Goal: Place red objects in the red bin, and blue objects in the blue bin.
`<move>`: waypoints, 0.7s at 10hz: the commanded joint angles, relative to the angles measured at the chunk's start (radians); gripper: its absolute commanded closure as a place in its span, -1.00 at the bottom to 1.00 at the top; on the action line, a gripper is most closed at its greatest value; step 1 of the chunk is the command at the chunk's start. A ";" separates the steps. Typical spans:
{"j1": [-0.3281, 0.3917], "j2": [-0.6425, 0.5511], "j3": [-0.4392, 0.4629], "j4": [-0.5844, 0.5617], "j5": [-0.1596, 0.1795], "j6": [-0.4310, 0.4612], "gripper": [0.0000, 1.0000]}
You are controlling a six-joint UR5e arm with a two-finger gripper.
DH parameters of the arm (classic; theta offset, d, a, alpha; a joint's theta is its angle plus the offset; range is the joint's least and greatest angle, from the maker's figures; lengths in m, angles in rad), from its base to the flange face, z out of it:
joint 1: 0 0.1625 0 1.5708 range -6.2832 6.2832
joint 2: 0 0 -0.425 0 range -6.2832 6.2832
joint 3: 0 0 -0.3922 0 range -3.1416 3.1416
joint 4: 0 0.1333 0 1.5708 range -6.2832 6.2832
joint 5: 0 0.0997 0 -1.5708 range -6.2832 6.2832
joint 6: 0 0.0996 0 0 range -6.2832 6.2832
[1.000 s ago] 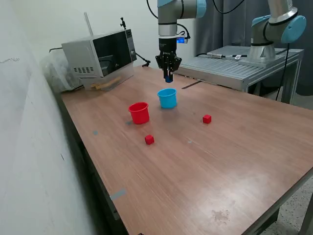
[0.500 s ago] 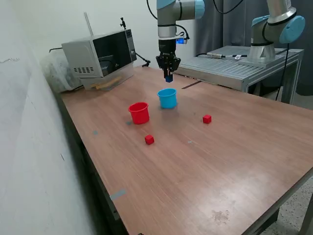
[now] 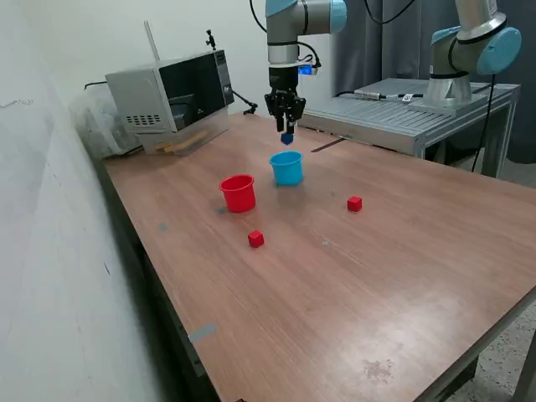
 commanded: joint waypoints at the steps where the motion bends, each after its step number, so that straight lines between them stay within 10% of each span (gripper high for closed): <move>1: -0.003 0.000 0.002 -0.001 0.000 0.000 -1.00; 7: 0.061 -0.216 0.078 0.013 0.006 0.000 -1.00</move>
